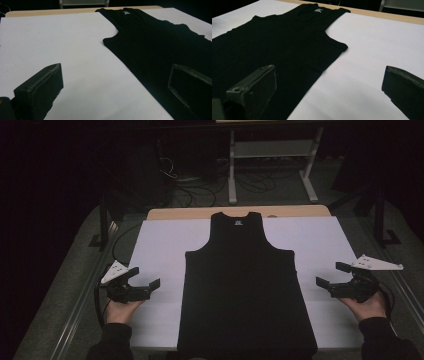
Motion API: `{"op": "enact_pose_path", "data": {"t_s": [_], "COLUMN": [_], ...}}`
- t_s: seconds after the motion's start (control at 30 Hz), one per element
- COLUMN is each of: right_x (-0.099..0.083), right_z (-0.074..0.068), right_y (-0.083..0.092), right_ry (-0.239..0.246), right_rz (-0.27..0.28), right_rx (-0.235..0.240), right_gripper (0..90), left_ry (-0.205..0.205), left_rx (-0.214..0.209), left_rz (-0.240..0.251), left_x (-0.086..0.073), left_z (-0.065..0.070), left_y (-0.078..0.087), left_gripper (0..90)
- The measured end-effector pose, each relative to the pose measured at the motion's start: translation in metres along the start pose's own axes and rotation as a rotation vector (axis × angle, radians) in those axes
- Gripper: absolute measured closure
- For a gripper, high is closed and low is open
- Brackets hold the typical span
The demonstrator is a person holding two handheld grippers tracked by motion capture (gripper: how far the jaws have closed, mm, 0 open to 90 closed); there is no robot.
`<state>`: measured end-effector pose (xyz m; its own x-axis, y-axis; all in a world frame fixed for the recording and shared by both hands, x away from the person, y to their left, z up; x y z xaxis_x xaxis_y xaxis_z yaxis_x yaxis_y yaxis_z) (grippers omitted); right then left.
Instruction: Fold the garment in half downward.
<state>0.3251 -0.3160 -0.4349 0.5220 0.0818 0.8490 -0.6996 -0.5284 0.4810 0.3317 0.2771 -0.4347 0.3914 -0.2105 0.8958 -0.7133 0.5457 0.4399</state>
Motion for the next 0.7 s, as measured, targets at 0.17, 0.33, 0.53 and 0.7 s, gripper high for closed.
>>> {"op": "enact_pose_path", "data": {"t_s": [0.17,0.33,0.53,0.7], "right_x": [0.0003,0.0010,0.0021,0.0037], "right_z": [-0.0005,-0.0011,-0.0009,-0.0027], "right_y": [0.0007,0.0020,0.0031,0.0039], "right_ry": [0.001,0.004,0.006,0.011], "right_rz": [0.004,0.008,0.012,0.012], "right_rx": [0.001,0.000,-0.002,0.000], "right_gripper": [0.0,0.0,0.0,0.0], "left_ry": [0.004,0.005,0.014,0.007], "left_rx": [0.000,-0.004,-0.007,-0.011], "left_rz": [0.007,0.005,0.009,0.007], "left_x": [0.0005,0.0007,0.0009,0.0012], "left_z": [0.0001,0.0004,-0.0022,-0.0024], "left_y": [0.0005,0.0005,0.0023,0.0029], "left_gripper": [0.0,0.0,0.0,0.0]}}
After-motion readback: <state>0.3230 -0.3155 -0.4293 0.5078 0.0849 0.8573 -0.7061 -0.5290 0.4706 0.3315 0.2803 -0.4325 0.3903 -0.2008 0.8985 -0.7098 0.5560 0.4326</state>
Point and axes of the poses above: each handheld gripper's, and its own axes: y roughly backward along the jaws, x roughly out of its top, z roughly to its right, the point moved 5 cm from there along -y, roughly forward along the jaws, and after that the axes turned 6 degrees about -y, right-handed, at the moved point
